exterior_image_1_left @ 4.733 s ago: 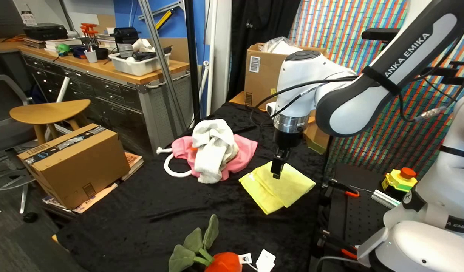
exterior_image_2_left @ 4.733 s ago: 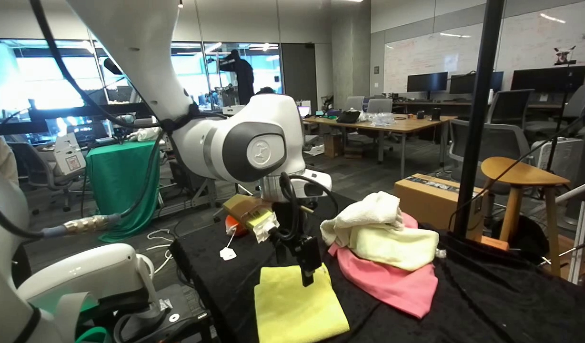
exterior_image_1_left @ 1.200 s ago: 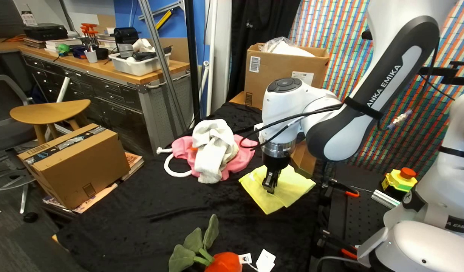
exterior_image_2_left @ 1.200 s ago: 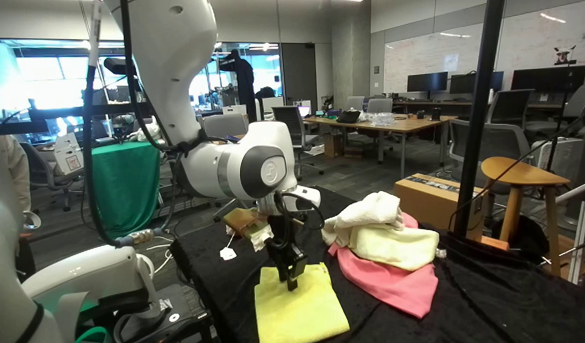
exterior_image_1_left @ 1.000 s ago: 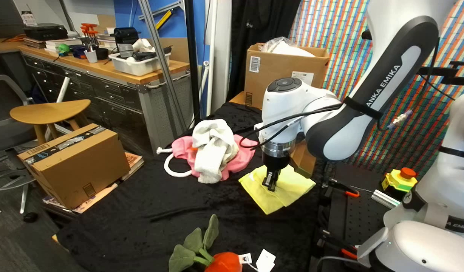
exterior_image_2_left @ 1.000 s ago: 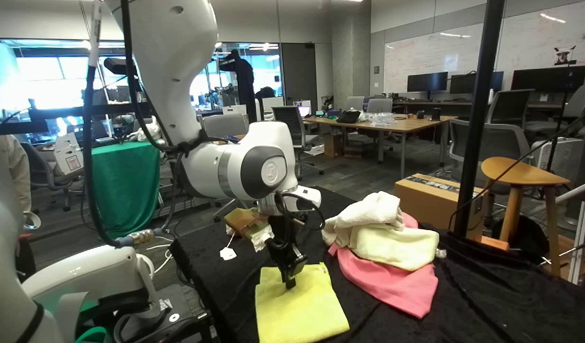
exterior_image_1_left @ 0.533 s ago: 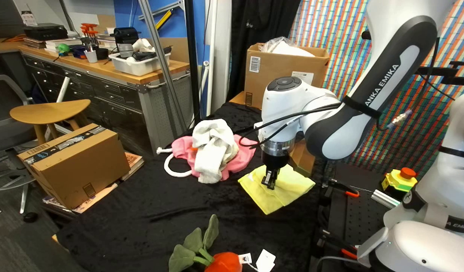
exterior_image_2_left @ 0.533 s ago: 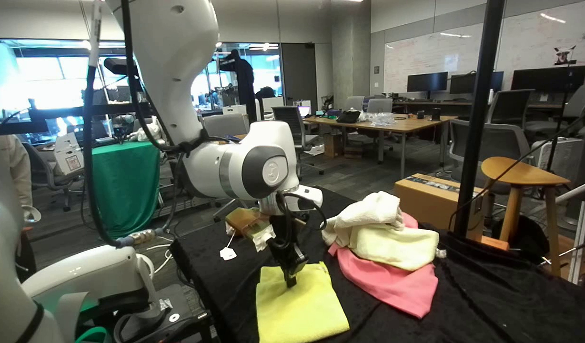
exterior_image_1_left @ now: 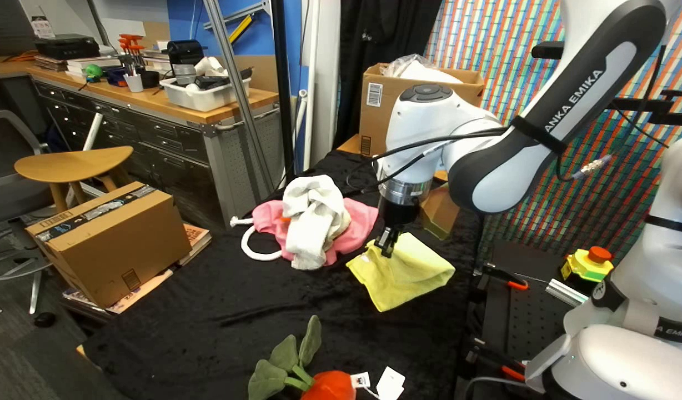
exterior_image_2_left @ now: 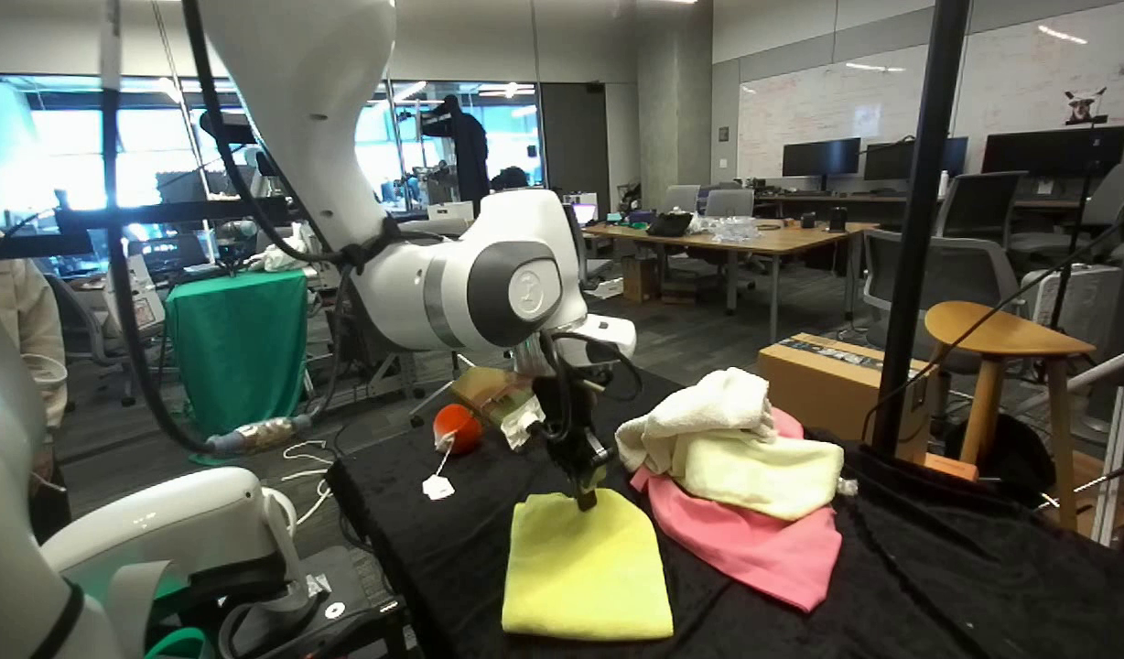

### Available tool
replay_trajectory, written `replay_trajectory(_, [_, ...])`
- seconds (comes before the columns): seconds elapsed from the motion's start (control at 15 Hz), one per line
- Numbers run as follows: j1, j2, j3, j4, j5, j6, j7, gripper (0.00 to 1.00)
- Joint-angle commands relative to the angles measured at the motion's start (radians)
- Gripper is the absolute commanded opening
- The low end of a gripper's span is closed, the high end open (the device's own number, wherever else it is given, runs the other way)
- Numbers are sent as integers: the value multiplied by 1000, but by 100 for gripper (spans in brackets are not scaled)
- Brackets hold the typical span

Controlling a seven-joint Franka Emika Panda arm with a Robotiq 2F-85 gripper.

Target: Pile all the objects on the middle back of the table

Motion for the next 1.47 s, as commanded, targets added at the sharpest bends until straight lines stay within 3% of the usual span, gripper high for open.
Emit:
replay_trajectory(0.0, [-28,-123,5,-25,-19,15,29,2])
replay_trajectory(0.53, [-123,-286,76,-1,-12,9,45,2])
replay_trajectory(0.73, [-127,-311,93,36,36,-15,9,2])
replay_trajectory(0.87, [-110,-316,93,74,80,-42,-28,2])
replay_trajectory(1.13, [-127,-301,124,190,78,-98,-10,2])
replay_trajectory(1.4, [-146,-272,112,320,71,-144,-15,2])
